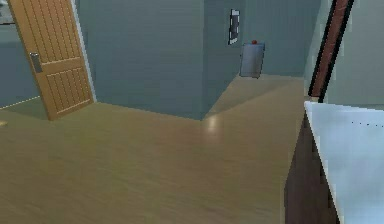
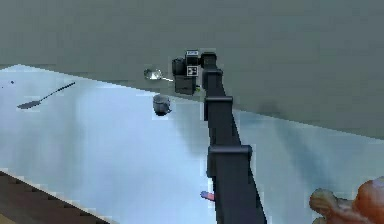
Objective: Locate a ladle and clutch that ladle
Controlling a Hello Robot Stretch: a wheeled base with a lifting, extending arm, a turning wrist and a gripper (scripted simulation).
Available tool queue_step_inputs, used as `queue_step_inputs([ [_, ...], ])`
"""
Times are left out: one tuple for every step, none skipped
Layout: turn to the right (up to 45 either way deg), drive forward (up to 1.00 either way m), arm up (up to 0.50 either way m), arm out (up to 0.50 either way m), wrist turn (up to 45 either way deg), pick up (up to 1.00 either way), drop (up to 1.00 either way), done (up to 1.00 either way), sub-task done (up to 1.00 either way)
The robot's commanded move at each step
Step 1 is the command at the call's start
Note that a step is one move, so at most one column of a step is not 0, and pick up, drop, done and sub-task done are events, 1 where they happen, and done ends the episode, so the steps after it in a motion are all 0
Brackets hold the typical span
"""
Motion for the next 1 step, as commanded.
queue_step_inputs([
  [0.0, 0.0, 0.0, 0.0, 0.0, 0.0, 0.0, 1.0, 0.0],
])
